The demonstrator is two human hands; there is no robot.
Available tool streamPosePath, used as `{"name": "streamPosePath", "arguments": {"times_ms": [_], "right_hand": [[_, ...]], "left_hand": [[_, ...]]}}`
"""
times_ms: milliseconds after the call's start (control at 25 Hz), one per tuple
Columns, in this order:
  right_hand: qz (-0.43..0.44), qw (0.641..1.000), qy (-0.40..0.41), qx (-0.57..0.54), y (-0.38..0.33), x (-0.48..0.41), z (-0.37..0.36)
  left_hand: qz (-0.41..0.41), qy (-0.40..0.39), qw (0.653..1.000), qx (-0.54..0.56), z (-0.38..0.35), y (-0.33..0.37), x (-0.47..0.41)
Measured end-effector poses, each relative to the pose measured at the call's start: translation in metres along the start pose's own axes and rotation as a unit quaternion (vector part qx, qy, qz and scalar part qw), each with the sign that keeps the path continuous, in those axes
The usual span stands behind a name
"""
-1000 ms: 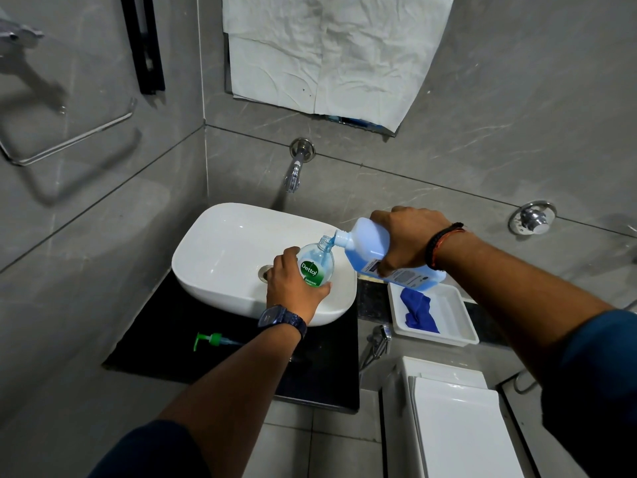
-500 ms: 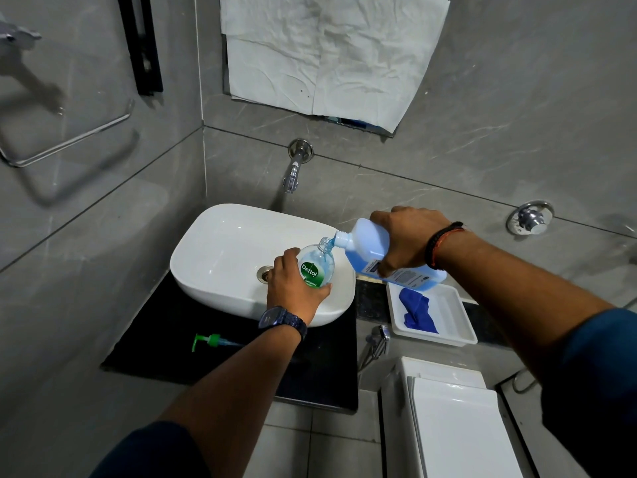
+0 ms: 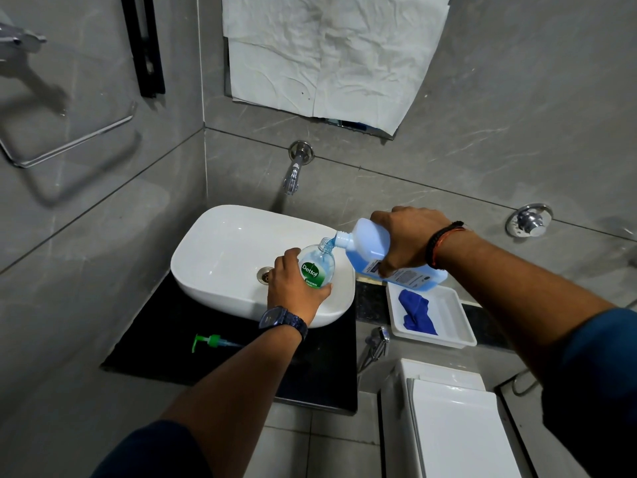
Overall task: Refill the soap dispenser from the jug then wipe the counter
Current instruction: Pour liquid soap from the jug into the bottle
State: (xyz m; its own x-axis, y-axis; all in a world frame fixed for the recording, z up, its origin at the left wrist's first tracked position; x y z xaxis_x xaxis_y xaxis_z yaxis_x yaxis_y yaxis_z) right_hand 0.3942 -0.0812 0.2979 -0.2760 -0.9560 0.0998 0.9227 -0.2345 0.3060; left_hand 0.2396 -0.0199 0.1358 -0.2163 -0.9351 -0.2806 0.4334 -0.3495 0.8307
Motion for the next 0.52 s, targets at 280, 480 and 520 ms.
{"name": "streamPosePath", "arguments": {"times_ms": [280, 480, 520], "right_hand": [[-0.002, 1.000, -0.005, 0.001, -0.0019, 0.0031, 0.0032], [-0.005, 1.000, -0.010, 0.007, -0.0029, 0.0045, 0.0045], [-0.005, 1.000, -0.010, 0.009, -0.0030, 0.0043, 0.0047]], "left_hand": [[0.000, 0.000, 1.000, -0.002, 0.0014, 0.0007, 0.0009], [0.001, 0.000, 1.000, 0.001, 0.0006, 0.0006, 0.0011], [0.001, 0.000, 1.000, 0.003, 0.0004, 0.0005, 0.0012]]}}
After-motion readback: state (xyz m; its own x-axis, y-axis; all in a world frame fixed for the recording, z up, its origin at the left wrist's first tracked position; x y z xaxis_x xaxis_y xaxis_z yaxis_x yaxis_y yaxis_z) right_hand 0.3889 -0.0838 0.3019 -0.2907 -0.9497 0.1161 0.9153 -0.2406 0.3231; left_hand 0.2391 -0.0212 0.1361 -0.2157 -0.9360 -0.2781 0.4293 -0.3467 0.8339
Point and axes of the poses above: each hand's wrist, its own x-axis away from the middle knuckle, its own z-axis out of the back of the hand, y = z × x, the point moved 4 cm from there along -x, towards the middle knuckle, and after that the axes turned 2 degrees about -z, right-handed, at the moved point
